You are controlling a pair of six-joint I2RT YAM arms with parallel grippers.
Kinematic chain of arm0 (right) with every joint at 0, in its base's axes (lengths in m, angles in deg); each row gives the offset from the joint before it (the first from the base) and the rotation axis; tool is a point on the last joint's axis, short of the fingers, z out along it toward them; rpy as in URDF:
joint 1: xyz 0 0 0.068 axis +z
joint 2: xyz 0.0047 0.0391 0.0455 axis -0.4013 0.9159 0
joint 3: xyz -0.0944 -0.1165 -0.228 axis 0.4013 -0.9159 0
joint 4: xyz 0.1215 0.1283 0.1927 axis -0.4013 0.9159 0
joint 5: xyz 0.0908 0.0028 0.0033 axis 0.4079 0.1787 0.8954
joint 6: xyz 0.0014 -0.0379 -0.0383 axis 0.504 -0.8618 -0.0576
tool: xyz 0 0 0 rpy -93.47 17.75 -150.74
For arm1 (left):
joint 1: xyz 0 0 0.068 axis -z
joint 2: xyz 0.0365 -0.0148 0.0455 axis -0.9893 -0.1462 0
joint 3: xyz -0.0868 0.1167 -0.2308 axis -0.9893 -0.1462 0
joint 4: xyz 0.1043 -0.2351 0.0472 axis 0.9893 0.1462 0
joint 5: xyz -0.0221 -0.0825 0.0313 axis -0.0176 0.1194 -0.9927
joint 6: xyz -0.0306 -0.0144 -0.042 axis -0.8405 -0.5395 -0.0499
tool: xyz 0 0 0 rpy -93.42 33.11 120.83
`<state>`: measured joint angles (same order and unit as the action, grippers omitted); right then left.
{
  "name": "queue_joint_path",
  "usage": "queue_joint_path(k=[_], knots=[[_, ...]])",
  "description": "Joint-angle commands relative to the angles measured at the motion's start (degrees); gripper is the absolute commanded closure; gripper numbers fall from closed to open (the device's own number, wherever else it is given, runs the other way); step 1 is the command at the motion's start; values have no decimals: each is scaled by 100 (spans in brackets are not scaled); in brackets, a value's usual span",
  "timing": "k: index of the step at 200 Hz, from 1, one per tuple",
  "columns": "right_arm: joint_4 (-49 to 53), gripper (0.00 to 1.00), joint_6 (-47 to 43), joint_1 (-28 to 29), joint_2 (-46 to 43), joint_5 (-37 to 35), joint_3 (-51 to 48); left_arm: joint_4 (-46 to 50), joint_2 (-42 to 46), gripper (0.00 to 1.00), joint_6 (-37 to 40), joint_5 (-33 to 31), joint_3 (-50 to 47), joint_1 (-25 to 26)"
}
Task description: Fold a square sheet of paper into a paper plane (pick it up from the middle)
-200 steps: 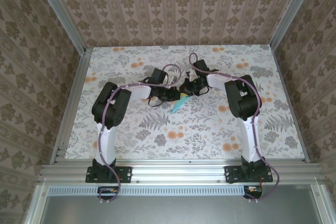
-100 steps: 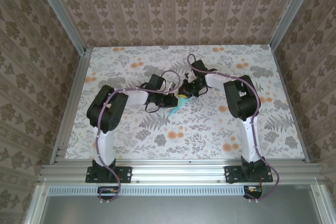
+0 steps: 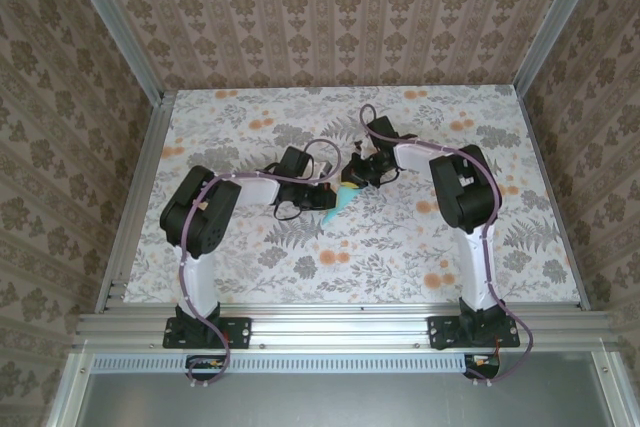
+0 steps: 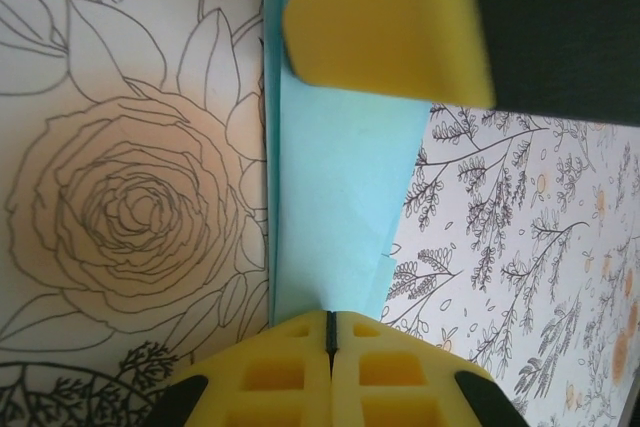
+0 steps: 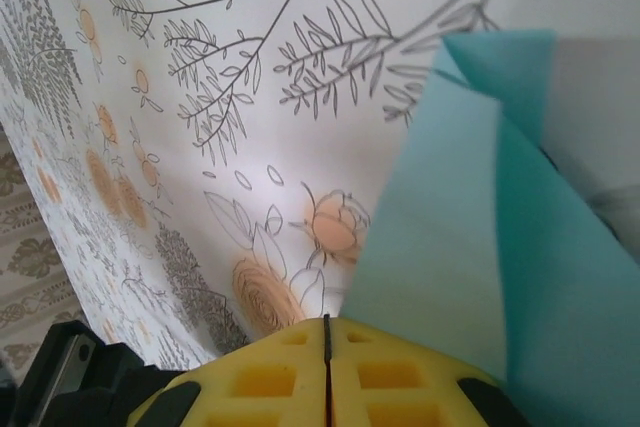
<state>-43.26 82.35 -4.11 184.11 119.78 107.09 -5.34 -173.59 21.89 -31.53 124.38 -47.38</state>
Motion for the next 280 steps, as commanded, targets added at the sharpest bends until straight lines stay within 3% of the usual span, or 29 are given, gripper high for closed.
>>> queue_joint_path(k=[1, 39, 122, 280], knots=[[-317, 91, 302, 79, -375, -190, -295, 669, -198, 95, -206, -384, -199, 111], [-441, 91, 457, 128, -27, -164, -411, 605, -224, 95, -276, -410, -154, 173], [649, 94, 388, 16, 451, -977, 42, 396, 220, 91, -68, 178, -934, 219], [853, 94, 405, 10, 581, -1189, 211, 1051, 786, 93, 259, 153, -1605, 514]])
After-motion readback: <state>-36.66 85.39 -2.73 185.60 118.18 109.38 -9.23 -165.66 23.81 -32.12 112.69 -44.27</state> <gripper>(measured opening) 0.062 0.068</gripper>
